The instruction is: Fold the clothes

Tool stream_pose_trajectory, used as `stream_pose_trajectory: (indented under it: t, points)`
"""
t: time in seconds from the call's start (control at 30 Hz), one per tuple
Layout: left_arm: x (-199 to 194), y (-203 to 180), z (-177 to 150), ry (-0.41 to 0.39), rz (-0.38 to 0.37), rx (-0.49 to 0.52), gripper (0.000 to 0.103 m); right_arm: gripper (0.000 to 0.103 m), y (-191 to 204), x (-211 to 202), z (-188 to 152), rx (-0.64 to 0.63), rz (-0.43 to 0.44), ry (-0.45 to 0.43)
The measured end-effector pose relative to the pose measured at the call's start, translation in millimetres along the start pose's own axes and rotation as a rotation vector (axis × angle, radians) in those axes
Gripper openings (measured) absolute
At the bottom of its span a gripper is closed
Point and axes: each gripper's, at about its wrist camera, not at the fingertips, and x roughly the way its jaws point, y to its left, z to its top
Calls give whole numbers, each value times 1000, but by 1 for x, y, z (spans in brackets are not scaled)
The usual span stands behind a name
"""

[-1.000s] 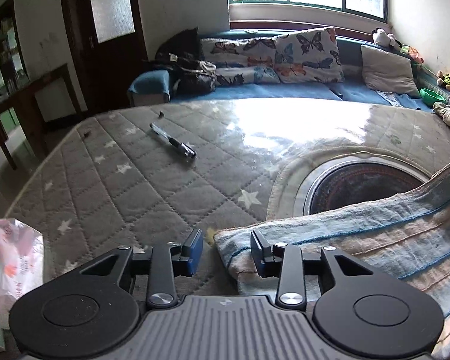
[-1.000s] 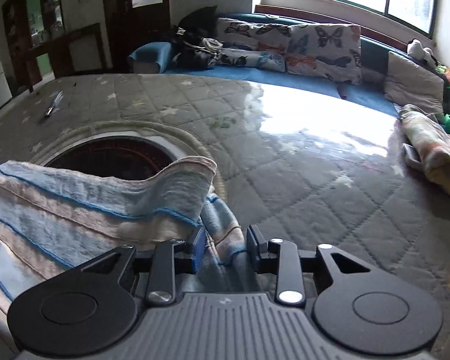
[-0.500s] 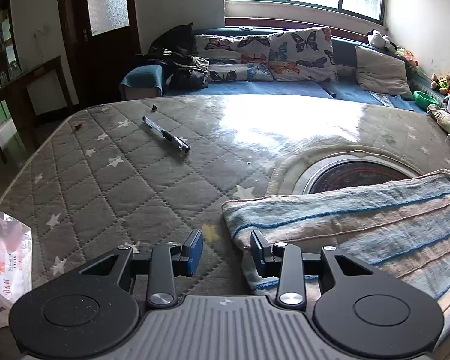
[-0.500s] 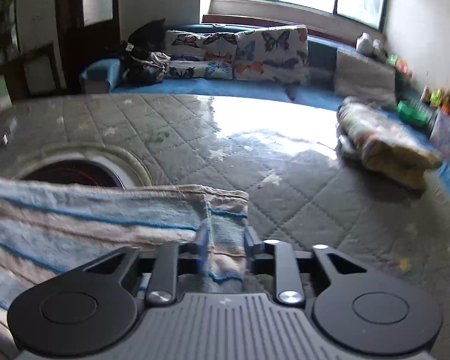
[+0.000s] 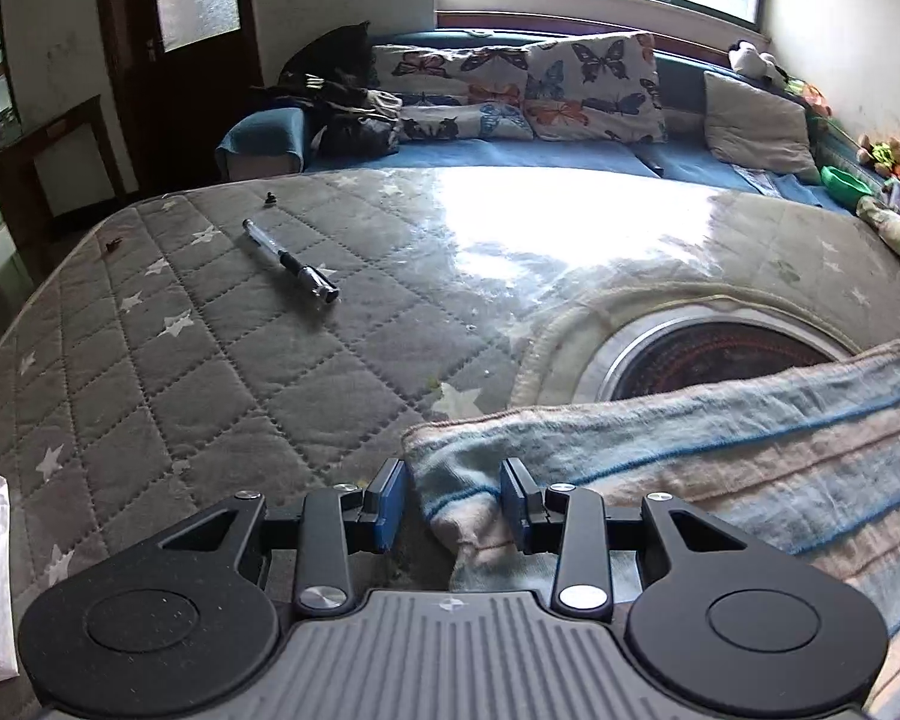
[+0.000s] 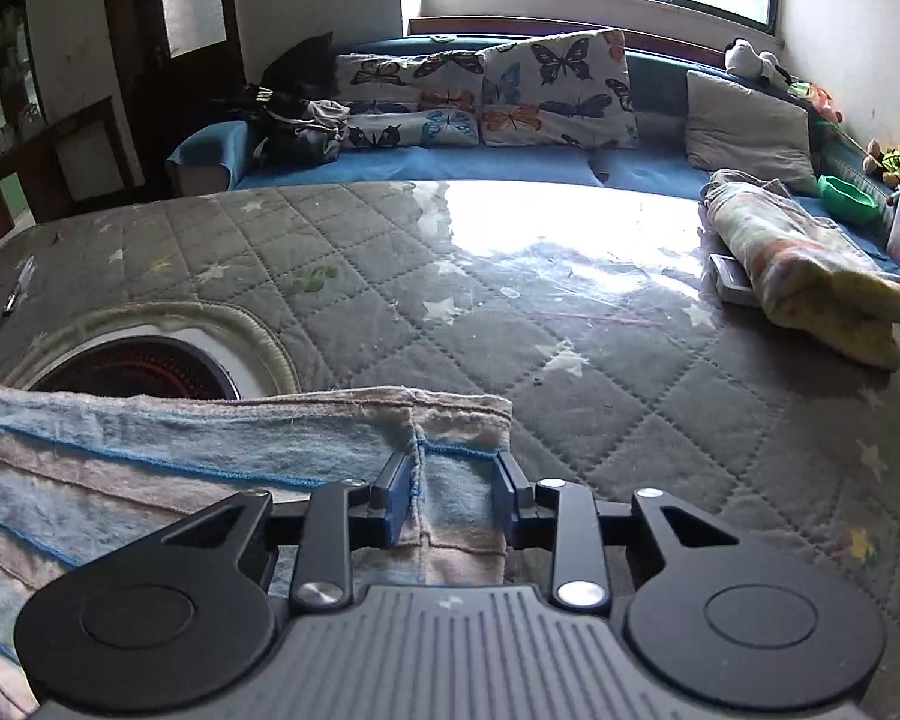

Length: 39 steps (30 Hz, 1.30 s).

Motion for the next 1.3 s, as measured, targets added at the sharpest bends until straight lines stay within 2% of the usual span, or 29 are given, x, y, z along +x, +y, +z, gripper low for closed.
stream_pose_trajectory:
  t: [0.07,0.1,0.13,0.17,0.2,0.27,0.53,0.57,0.63,0.73,0.77,0.83,0.93,1.0,1.13,1.2,1.3]
  points:
    - [0,-1,-1,-1,-9,10,39,34,1,1,2,0,2,0]
    - [1,-1,-1,0,-26,17,35,30,2,2,1,-6,3,-1]
    - [2,-2,0,3,-47,24,29,24,3,3,2,-12,8,0]
    - [3,-3,2,3,-66,35,15,11,5,3,4,-15,16,3]
    - [4,-3,4,2,-78,40,6,8,6,3,5,-19,25,6]
    - [3,-5,11,-29,-68,53,4,3,11,3,9,-46,16,-2]
    - [8,-10,54,-159,-20,85,3,1,6,5,53,-48,-39,-105]
    - [13,-10,58,-166,-15,87,4,1,4,8,58,-45,-44,-109]
    - [30,-12,62,-129,-1,87,5,1,-1,18,65,-31,-20,-83]
    - [50,-12,59,-79,33,95,8,11,-3,31,65,-22,34,-36]
    - [54,-11,57,-69,38,92,8,21,-3,34,63,-26,41,-25]
    - [58,-8,52,-69,38,90,8,29,-2,40,57,-36,37,-4]
    - [59,-9,51,-79,42,108,8,29,-1,49,53,-51,29,10]
    - [62,-11,52,-86,59,122,7,12,-1,53,54,-58,29,3]
    - [69,-15,52,-99,103,120,8,13,7,61,63,-57,6,2]
    - [66,-14,53,-97,101,104,13,17,8,59,66,-63,1,0]
    - [51,-10,53,-114,100,86,13,18,10,42,62,-91,19,0]
